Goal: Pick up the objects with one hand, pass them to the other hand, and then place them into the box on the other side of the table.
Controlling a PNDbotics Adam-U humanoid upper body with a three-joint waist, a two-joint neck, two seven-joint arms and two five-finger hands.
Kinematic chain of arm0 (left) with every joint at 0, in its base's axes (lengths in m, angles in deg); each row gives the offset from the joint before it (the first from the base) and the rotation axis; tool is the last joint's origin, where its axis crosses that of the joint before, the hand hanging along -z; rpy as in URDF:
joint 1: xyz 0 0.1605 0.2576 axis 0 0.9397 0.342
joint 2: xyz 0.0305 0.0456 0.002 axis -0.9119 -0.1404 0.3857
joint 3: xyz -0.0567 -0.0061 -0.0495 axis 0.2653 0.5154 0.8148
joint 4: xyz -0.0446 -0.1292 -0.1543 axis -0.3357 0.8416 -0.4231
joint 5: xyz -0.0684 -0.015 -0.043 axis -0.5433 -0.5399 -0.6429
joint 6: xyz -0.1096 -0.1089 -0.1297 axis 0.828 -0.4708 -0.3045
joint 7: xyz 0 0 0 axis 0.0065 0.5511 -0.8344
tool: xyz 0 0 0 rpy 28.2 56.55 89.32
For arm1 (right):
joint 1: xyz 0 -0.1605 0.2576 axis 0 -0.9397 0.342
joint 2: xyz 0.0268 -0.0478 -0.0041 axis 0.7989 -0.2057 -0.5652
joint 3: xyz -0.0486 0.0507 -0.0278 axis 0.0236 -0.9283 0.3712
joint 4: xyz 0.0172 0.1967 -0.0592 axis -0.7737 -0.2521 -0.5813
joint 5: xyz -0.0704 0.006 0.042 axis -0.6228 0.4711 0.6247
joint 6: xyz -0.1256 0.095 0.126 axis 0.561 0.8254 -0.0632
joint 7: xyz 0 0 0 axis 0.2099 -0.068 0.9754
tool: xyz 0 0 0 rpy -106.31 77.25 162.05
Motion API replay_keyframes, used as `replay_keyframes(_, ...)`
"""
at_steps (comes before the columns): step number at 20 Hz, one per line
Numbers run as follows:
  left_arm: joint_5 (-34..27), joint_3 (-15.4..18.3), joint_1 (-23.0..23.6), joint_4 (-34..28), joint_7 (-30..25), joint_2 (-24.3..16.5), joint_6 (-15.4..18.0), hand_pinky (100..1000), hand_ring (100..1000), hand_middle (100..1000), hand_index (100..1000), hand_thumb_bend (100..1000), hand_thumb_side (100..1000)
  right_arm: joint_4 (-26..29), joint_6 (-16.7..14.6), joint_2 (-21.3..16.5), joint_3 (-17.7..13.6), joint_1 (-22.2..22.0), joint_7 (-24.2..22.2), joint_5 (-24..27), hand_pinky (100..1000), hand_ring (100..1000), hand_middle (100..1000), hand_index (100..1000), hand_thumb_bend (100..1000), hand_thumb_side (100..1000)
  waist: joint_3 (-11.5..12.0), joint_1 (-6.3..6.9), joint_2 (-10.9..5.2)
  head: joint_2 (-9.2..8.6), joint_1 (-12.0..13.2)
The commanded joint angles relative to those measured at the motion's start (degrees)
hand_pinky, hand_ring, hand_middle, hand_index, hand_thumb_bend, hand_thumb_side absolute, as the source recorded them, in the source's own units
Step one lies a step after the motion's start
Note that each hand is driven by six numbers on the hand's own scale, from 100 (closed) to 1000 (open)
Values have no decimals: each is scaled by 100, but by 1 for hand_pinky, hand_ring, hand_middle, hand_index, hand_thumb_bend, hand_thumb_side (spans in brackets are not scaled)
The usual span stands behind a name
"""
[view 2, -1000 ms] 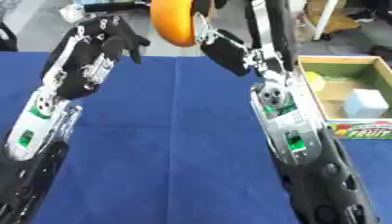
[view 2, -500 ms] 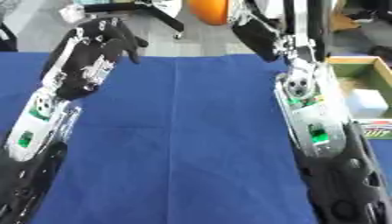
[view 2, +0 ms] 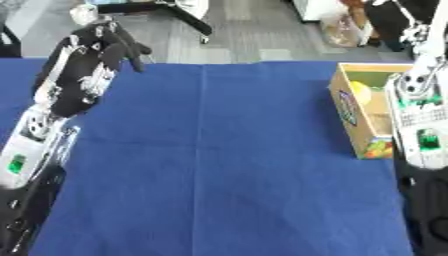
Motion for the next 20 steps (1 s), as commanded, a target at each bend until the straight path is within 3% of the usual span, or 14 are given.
replay_keyframes(1,-28,175,3,-253,155,-164,-10,740,450,495,540,149,364,-152,228,-264,-325,82,197,-88,561,468,338,406,100,100,14,-38,-237,71,-62)
replay_keyframes(7,-53,422,191,-552,437,-252,-49,738,452,496,543,155,361,-539,579,-392,-778,-14,484,41,551,464,337,412,100,100,67,-13,-241,196,-371)
replay_keyframes(14,-36,567,398,-764,583,-330,-90,738,451,495,542,156,362,-1233,836,-535,-1105,15,666,72,542,460,335,419,100,100,118,-11,-236,339,-1052)
replay_keyframes(20,-37,631,533,-898,628,-335,-110,738,451,494,541,156,364,-2161,985,-656,-1257,190,701,-31,537,458,336,427,100,100,164,10,-242,511,-1507)
